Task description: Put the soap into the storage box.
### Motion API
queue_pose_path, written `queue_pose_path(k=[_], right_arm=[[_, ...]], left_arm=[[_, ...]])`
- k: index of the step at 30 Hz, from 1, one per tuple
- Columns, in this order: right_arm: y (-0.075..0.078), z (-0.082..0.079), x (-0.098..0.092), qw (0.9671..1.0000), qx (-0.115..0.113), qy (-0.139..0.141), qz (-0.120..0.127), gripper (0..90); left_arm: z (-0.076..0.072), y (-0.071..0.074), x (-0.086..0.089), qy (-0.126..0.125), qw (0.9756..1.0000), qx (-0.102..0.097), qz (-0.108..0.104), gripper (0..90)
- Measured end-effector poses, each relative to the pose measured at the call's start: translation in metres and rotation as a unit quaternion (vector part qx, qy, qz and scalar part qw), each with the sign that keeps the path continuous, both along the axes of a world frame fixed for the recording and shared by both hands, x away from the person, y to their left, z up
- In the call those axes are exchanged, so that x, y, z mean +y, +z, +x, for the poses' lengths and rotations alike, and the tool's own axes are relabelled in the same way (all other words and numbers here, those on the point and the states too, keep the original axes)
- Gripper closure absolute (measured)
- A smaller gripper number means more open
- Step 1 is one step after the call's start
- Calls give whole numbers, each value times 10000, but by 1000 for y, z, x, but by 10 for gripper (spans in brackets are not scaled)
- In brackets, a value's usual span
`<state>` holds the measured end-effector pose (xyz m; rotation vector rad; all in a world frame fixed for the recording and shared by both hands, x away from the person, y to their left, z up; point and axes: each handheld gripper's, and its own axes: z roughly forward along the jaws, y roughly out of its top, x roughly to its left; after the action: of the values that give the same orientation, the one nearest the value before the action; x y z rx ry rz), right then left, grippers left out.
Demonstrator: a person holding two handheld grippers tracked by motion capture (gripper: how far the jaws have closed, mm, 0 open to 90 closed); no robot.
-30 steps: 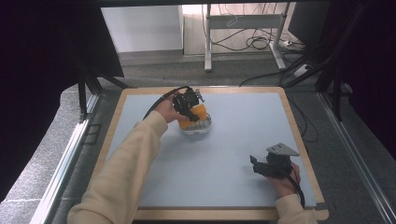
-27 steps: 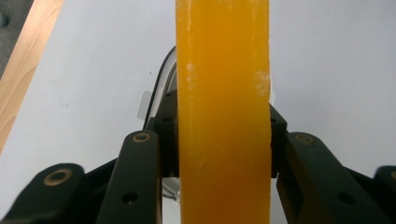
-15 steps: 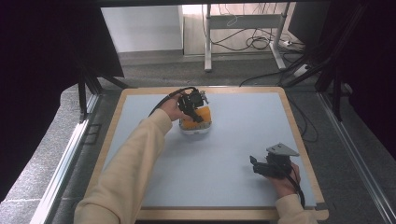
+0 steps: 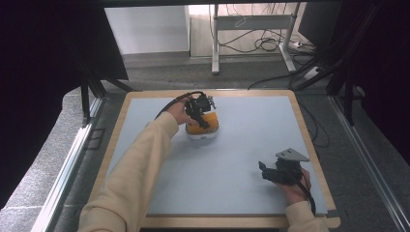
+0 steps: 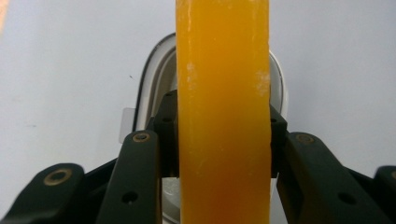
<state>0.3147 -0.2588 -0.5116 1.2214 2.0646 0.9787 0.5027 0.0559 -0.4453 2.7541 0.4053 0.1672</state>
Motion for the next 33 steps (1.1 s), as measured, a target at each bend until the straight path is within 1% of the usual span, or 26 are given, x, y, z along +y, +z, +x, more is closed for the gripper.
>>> queue_pose_path(k=[5,7,9,11,12,15,18,20,22,25,28,29,31,33], right_arm=[[0,0,0,10000,7,-11,-3,153],[0,0,0,10000,7,-16,-5,153],[0,0,0,10000,16,-10,-14,153],[0,0,0,10000,25,-3,-19,153],[-1,0,0,10000,35,0,-21,153],[-1,0,1,10000,33,5,-28,153],[-1,-1,2,10000,33,5,-29,152],[-1,0,1,10000,35,15,-40,153],[-1,0,1,10000,46,22,-38,152],[-2,0,1,10000,55,25,-48,153],[-2,0,1,10000,59,23,-44,152],[-2,0,1,10000,62,20,-48,152],[-1,-1,1,10000,68,9,-33,152],[-1,-1,1,10000,56,9,-31,153]], left_arm=[[2,-5,-2,23,10000,10,15,617],[2,-3,-1,36,10000,-18,-78,604],[2,1,0,59,9997,-41,-232,558],[1,5,0,141,9992,-140,-339,494],[0,8,0,181,9991,-188,-320,466],[-1,12,2,309,9983,-436,-228,367],[0,15,5,459,9970,-578,-243,315],[-1,18,8,544,9962,-609,-307,295],[-2,20,10,556,9961,-587,-339,269],[-5,25,14,616,9954,-657,-313,249],[-9,28,17,678,9948,-655,-373,231],[-13,32,21,720,9943,-645,-451,226],[-20,36,26,744,9937,-636,-539,215],[-28,41,33,808,9926,-649,-634,212]])
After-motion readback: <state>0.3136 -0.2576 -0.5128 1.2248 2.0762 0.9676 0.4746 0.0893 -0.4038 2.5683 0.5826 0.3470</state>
